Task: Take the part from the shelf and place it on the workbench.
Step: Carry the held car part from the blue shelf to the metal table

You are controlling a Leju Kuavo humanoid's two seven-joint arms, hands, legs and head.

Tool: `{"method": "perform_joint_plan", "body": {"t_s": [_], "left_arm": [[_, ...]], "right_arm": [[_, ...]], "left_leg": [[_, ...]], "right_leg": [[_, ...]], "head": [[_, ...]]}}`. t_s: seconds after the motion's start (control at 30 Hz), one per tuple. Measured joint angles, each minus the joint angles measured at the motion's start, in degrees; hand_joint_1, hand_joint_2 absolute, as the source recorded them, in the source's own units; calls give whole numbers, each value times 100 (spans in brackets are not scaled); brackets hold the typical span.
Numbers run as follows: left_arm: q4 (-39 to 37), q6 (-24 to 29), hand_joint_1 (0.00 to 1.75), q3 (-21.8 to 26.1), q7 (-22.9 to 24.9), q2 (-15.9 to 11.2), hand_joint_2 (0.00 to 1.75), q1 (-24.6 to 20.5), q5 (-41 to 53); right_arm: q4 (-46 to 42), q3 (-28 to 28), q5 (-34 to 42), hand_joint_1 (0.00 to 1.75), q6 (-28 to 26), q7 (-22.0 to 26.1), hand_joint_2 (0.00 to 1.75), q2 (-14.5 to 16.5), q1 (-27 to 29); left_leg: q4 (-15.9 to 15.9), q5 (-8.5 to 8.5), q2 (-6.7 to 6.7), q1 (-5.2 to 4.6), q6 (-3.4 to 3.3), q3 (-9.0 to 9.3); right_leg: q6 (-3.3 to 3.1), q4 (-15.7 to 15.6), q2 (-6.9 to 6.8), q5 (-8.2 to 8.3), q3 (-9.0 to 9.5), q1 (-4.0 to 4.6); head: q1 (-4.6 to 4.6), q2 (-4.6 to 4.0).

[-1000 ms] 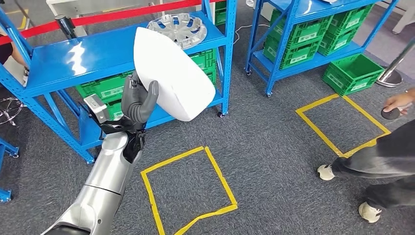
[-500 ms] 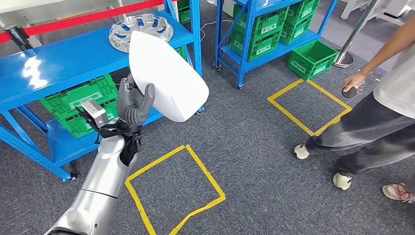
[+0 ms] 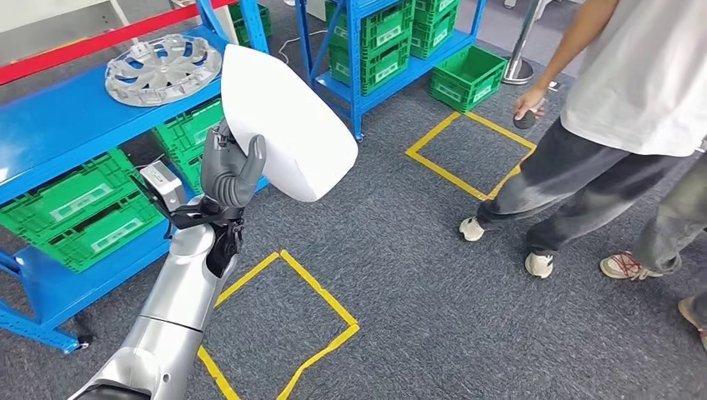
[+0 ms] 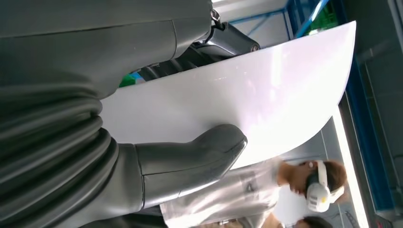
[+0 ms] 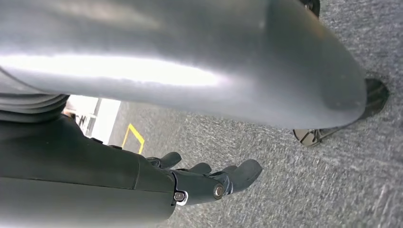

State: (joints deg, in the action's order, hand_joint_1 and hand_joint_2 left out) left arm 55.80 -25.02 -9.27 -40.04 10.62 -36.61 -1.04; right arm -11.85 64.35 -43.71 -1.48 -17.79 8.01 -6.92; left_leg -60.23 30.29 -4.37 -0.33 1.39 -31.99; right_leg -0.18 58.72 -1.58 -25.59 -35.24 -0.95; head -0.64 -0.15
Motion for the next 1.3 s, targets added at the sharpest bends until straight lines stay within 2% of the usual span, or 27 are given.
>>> {"method": "perform_joint_plan", "body": {"t_s": [0.07, 0.13, 0.17, 0.2, 0.23, 0.3, 0.37, 0.43, 0.47, 0.53, 0.6, 0.63, 0.67, 0.7, 0.77, 0.83, 0.87, 0.93, 0.97, 1.03, 1.1, 1.13, 1.17, 1.2, 1.23, 1.27, 1.3], "left_arm": [[-8, 18, 175, -1, 0, -25, 175, 11, 2], [-35, 56, 175, -1, 1, -62, 175, 50, 22], [-53, 81, 175, 0, 1, -74, 175, 67, 47], [-82, 108, 175, 0, 2, -80, 175, 71, 77], [-129, 148, 175, -1, 2, -79, 175, 55, 104], [-344, 281, 175, -1, 2, -69, 175, -52, 144], [-685, 452, 175, 0, 2, -50, 175, -209, 157], [-1006, 570, 175, 1, 2, -3, 175, -362, 172], [-1128, 597, 175, 1, 2, 28, 175, -431, 180], [-1291, 611, 175, 2, 2, 79, 175, -538, 197], [-1394, 665, 175, 3, 2, 81, 175, -574, 231], [-1435, 715, 175, 3, 2, 73, 175, -571, 255], [-1473, 779, 175, 3, 2, 64, 175, -565, 273], [-1512, 842, 175, 3, 2, 55, 175, -563, 286], [-1588, 966, 175, 3, 2, 27, 175, -584, 304], [-1661, 1078, 175, 3, 1, -27, 175, -641, 340], [-1697, 1120, 175, 3, 0, -54, 175, -673, 361], [-1768, 1163, 175, 3, 0, -92, 175, -720, 379], [-1801, 1181, 175, 3, 0, -108, 175, -732, 380], [-1878, 1232, 175, 3, 1, -157, 175, -749, 380], [-1984, 1300, 175, 3, 2, -221, 175, -744, 393], [-2038, 1323, 175, 3, 1, -246, 175, -731, 402], [-2081, 1334, 175, 3, 1, -268, 175, -712, 416], [-2107, 1332, 175, 3, 0, -282, 175, -696, 429], [-2115, 1327, 175, 3, 0, -290, 175, -685, 442], [-2110, 1320, 175, 3, 0, -295, 175, -680, 458], [-2099, 1313, 175, 3, 0, -297, 175, -681, 474]], "right_arm": [[0, 0, -6, 0, -14, 1, 0, 1, -10], [0, 1, -7, 0, -24, 1, 0, 1, -10], [0, 2, -5, 0, -27, 1, 0, 1, -4], [0, 3, 0, 0, -32, 0, 0, 2, 3], [0, 4, 15, 0, -39, 0, 0, 2, 8], [0, 16, 61, 0, -57, 2, 0, 14, 4], [0, 37, 107, 0, -76, 13, 0, 30, -6], [0, 53, 127, 0, -93, 23, 0, 42, 13], [0, 57, 125, 0, -101, 23, 0, 46, 30], [0, 62, 110, 0, -111, 3, 0, 51, 42], [0, 63, 93, 0, -112, -16, 0, 53, 35], [0, 63, 82, 0, -112, -18, 0, 52, 34], [0, 64, 70, 0, -111, -17, 0, 52, 40], [0, 64, 58, 0, -110, -17, 0, 51, 47], [0, 66, 37, 0, -101, -17, 0, 49, 54], [0, 65, 1, 0, -71, -18, 0, 57, 42], [0, 64, -25, 0, -53, -18, 0, 62, 35], [0, 62, -86, 0, -37, -17, 0, 67, 28], [0, 59, -114, 0, -37, -17, 0, 66, 28], [0, 54, -142, 0, -47, -17, 0, 65, 13], [0, 51, -145, 0, -48, -16, 0, 64, -21], [0, 50, -148, 0, -42, -16, 0, 64, -36], [0, 48, -153, 0, -36, -16, 0, 64, -42], [0, 45, -159, 0, -32, -17, 0, 65, -43], [0, 44, -166, 0, -29, -17, 0, 66, -41], [0, 43, -170, 0, -28, -18, 0, 66, -40], [0, 43, -173, 0, -26, -17, 0, 69, -40]], "left_leg": [[-617, 352, 321, 20, 47, -268], [-1316, 624, 405, 24, 54, -600], [-1434, 607, 412, 24, 47, -668], [-1325, 473, 425, 24, 32, -629], [-1001, 253, 477, 25, 11, -488], [-206, -105, 753, 34, -39, -137], [153, -191, 930, 31, -70, 21], [190, -218, 823, 30, -114, 34], [223, -244, 751, 39, -150, 44], [290, -293, 595, 63, -221, 64], [290, -296, 420, 41, -255, 54], [281, -290, 326, 34, -260, 44], [270, -281, 233, 32, -261, 35], [255, -270, 147, 35, -254, 28], [203, -227, -8, 46, -208, 24], [138, -159, -133, 22, -136, 11], [123, -129, -185, 7, -101, 13], [140, -99, -293, 0, -43, 54], [128, -75, -282, 13, -8, 72], [-153, 135, -20, 42, 52, -27], [-849, 506, 310, 54, 77, -346], [-1211, 645, 373, 53, 73, -523], [-1435, 686, 403, 51, 58, -645], [-1452, 613, 423, 49, 34, -675], [-1246, 436, 461, 47, 4, -600], [-875, 201, 544, 46, -27, -442], [-473, 19, 703, 48, -54, -270]], "right_leg": [[-48, -10, 125, 26, -15, -11], [-68, -8, 281, 37, -33, -4], [-68, -5, 365, 41, -38, -1], [-65, -1, 450, 45, -39, 0], [-59, 5, 533, 50, -37, 0], [-26, 20, 690, 66, -51, -5], [47, 17, 825, 104, -99, -25], [138, -12, 951, 155, -143, -44], [166, 7, 920, 149, -165, -36], [196, 322, 638, -41, -327, 1], [218, 1054, 312, -403, -685, 13], [234, 1394, 247, -528, -851, 5], [248, 1570, 211, -560, -934, -6], [261, 1521, 185, -488, -897, -18], [278, 812, 20, -176, -501, -36], [237, 205, -189, 12, -171, -27], [197, 99, -233, 21, -122, -15], [105, 110, -112, 23, -136, -3], [72, 100, -51, 30, -136, -8], [8, 82, 70, 58, -136, -30], [-32, 78, 201, 75, -149, -34], [-42, 78, 280, 80, -157, -27], [-48, 79, 370, 84, -162, -18], [-48, 80, 460, 88, -163, -10], [-45, 82, 547, 93, -161, -5], [-38, 83, 628, 98, -156, -3], [-22, 85, 699, 107, -159, -4]], "head": [[-9, 1], [-11, 1], [-11, 1], [-11, 1], [-12, 1], [-9, 0], [-9, 1], [-9, 0], [-6, 0], [26, 1], [55, 1], [57, 1], [58, 2], [59, 2], [60, 2], [54, 2], [49, 2], [37, 2], [36, 2], [21, 1], [2, 0], [-1, 0], [-6, 1], [-9, 1], [-10, 1], [-12, 1], [-9, 0]]}}
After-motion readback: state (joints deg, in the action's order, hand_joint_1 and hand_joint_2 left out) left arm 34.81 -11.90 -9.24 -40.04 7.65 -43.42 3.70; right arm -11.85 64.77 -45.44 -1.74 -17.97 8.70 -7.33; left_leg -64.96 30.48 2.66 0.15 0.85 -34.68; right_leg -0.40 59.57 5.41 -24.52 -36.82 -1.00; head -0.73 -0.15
